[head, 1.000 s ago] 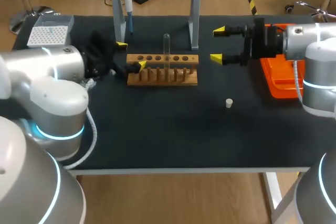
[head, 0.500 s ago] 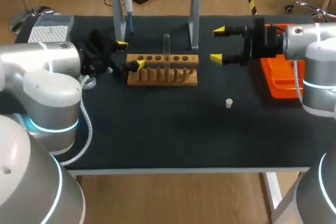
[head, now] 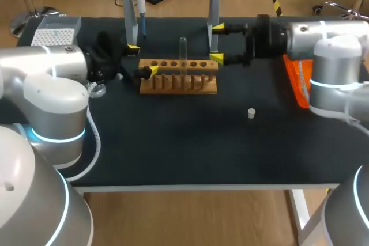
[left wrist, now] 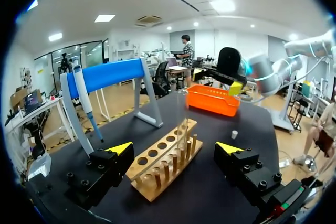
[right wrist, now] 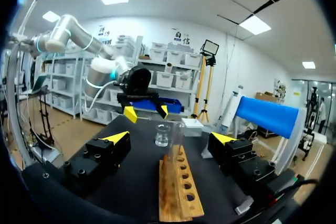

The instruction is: Invert the test tube, pick up the pipette, mount the tip to pipette, aspirate from beaker and dispense into the tube, eject the tip, return the pipette, and cap with the stopper.

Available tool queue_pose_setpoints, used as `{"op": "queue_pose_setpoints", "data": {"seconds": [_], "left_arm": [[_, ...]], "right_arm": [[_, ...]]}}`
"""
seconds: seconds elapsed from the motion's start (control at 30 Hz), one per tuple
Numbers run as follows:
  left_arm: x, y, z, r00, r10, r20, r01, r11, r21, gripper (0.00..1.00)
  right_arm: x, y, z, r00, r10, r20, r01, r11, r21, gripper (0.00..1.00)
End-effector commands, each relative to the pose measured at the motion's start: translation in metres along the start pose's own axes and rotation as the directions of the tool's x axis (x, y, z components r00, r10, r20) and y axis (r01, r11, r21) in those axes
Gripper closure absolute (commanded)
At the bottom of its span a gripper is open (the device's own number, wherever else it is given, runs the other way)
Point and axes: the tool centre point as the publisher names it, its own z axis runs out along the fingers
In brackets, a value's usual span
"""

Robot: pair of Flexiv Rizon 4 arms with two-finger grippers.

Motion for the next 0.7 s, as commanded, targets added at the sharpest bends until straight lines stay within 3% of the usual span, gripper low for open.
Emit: {"op": "queue_pose_setpoints", "data": {"seconds": [0.03, 0.4, 0.7], "left_arm": [[-0.001, 0.0, -0.001, 1.0, 0.0, -0.005, 0.0, 1.0, -0.001, 0.0], [-0.001, 0.0, -0.001, 1.0, 0.0, -0.005, 0.0, 1.0, -0.001, 0.0], [-0.001, 0.0, -0.001, 1.0, 0.0, -0.005, 0.0, 1.0, -0.001, 0.0]], "right_arm": [[-0.021, -0.013, 0.023, 0.997, 0.042, -0.071, -0.044, 0.998, -0.037, 0.0], [-0.029, -0.026, 0.035, 0.991, 0.099, -0.085, -0.103, 0.994, -0.04, 0.0], [-0.024, -0.03, 0.044, 0.988, 0.115, -0.102, -0.12, 0.992, -0.045, 0.0]]}}
